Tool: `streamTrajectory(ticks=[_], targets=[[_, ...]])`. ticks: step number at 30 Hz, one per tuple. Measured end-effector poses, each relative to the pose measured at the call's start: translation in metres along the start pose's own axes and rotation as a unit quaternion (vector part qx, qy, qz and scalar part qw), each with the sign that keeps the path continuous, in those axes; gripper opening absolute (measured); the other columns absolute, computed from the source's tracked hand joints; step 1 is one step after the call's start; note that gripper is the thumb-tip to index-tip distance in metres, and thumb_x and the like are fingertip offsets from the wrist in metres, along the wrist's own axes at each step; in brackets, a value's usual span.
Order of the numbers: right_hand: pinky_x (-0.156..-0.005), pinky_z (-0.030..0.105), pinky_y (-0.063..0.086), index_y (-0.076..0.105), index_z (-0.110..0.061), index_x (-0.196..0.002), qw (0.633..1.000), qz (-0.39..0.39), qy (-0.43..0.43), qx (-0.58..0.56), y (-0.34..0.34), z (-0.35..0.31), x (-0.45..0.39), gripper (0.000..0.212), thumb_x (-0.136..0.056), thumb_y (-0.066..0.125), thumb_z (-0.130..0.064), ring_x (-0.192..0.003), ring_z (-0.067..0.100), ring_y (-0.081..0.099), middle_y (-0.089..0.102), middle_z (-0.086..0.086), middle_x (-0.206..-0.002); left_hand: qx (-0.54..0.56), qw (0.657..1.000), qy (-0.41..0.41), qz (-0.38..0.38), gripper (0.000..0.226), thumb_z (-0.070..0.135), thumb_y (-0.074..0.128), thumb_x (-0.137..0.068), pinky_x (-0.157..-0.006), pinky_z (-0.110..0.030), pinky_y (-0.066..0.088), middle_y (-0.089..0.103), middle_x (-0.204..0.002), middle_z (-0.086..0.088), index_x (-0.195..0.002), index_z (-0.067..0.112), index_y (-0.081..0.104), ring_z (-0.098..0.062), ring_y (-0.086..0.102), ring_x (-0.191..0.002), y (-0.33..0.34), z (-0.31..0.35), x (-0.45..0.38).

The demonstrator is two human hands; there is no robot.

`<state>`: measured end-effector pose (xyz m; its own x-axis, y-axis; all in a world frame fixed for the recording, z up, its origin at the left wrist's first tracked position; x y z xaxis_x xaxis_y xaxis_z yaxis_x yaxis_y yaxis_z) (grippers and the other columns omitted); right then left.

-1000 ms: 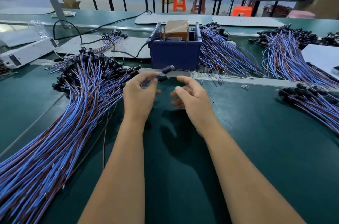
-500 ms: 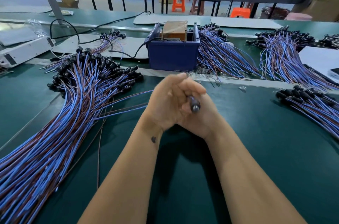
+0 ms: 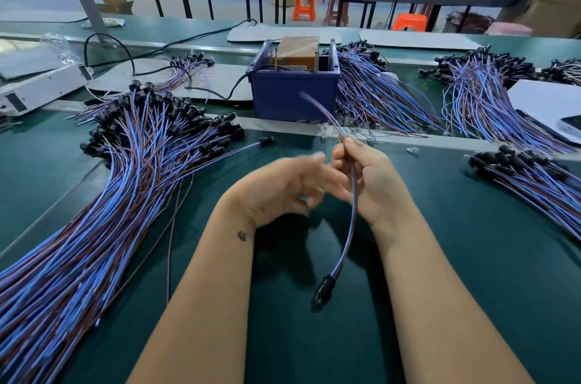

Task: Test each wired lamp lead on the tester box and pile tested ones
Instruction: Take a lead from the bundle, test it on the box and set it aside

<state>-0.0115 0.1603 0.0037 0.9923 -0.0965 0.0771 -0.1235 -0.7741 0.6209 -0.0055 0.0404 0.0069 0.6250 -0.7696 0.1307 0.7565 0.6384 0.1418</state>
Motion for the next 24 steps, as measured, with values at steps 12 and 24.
streamTrajectory(ticks=[12, 24], targets=[[-0.054, 0.024, 0.052, 0.056, -0.01, -0.093, 0.965, -0.038, -0.046, 0.254, 0.029, 0.021, 0.007, 0.014, -0.102, 0.045, -0.007, -0.051, 0.014, 0.058, 0.066, 0.004, -0.065, 0.022, 0.923, 0.132, 0.361, 0.008, 0.021, 0.069, -0.09, -0.064, -0.025, 0.048, 0.074, -0.078, 0.005, -0.089, 0.021, 0.077, -0.006, 0.058, -0.061, -0.041, 0.007, 0.007], [-0.055, 0.018, 0.046, 0.062, -0.017, -0.082, 0.921, 0.146, -0.157, 0.326, 0.003, 0.0, 0.008, 0.015, -0.095, 0.057, -0.014, -0.052, 0.003, 0.053, 0.06, -0.004, -0.061, -0.03, 0.88, 0.146, 0.451, 0.011, 0.022, 0.066, -0.093, -0.051, -0.009, 0.042, 0.069, -0.064, 0.012, -0.085, 0.025, 0.071, 0.001, 0.058, -0.054, -0.049, 0.005, 0.011]])
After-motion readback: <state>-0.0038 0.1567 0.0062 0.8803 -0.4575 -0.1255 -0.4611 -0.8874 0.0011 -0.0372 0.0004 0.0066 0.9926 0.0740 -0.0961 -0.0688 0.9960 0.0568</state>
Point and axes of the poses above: each hand's wrist, its own x-axis away from the middle knuckle, its own y-axis out of the palm, z = x × y, the point moved 6 cm from there along -x, towards the middle knuckle
